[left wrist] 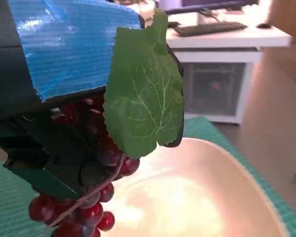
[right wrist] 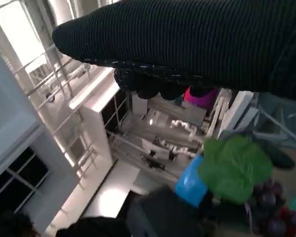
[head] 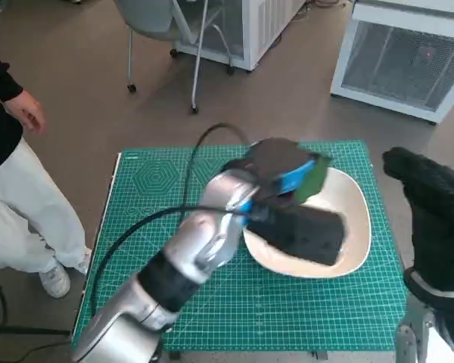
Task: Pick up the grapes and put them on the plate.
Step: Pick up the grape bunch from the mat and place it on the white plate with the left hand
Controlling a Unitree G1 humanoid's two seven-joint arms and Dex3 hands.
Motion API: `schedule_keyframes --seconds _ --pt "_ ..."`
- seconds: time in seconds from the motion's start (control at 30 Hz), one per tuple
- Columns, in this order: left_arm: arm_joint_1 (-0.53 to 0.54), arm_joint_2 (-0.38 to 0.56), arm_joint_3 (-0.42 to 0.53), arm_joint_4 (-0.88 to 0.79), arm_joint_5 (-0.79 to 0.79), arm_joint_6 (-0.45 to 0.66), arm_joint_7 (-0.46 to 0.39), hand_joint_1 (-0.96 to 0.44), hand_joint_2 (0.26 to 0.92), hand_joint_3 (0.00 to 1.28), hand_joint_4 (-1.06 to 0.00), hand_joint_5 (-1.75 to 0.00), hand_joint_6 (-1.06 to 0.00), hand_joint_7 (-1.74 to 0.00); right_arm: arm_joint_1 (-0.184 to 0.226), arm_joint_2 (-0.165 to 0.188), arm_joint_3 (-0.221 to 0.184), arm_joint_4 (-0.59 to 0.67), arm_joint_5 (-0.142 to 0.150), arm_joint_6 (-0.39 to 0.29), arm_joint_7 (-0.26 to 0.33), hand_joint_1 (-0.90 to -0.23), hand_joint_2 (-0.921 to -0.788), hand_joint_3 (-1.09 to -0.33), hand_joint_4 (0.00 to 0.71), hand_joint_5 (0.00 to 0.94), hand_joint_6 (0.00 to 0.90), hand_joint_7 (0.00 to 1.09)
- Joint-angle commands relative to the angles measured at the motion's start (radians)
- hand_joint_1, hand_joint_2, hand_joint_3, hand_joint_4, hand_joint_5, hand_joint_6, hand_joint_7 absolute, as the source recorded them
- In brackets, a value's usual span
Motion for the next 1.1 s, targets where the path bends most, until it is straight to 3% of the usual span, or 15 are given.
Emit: schedule_keyframes --seconds 0.03,0.17,0.37,0.53,0.83,1.1 --pt "-0.077 -0.055 -0.007 0.079 -0.024 -0.014 -0.005 0.23 0.749 0.64 -0.39 -1.6 -0.36 -0.97 0.035 0.004 -0.005 -0.02 0.003 0.02 -0.02 -0.541 -0.921 -0.637 0.369 0.005 0.005 0.68" --pt "-0.126 -0.103 -0.015 0.157 -0.029 -0.007 -0.007 0.35 0.672 0.79 -0.4 -1.67 -0.4 -0.58 0.048 0.006 -0.009 -0.039 -0.005 0.027 -0.035 -0.54 -0.921 -0.636 0.367 0.004 0.004 0.68" --pt "-0.202 -0.166 -0.026 0.29 -0.032 0.004 -0.004 0.38 0.655 0.82 -0.41 -1.68 -0.45 -0.36 0.068 0.008 -0.008 -0.073 -0.019 0.039 -0.06 -0.54 -0.921 -0.638 0.363 0.004 0.003 0.69" --pt "-0.231 -0.189 -0.032 0.356 -0.037 -0.006 0.011 0.38 0.652 0.81 -0.42 -1.67 -0.46 -0.28 0.082 0.007 -0.008 -0.093 -0.024 0.045 -0.073 -0.538 -0.921 -0.64 0.362 0.003 0.0 0.69" --pt "-0.238 -0.194 -0.034 0.407 -0.047 -0.047 0.049 0.39 0.605 0.9 -0.43 -1.7 -0.32 -0.09 0.092 0.005 -0.01 -0.106 -0.03 0.044 -0.087 -0.537 -0.921 -0.646 0.359 0.001 -0.001 0.69" --pt "-0.222 -0.188 -0.032 0.444 -0.051 -0.094 0.115 0.39 0.613 0.9 -0.4 -1.72 -0.45 -0.13 0.09 0.008 -0.008 -0.101 -0.035 0.041 -0.094 -0.542 -0.921 -0.645 0.359 0.001 -0.001 0.69"
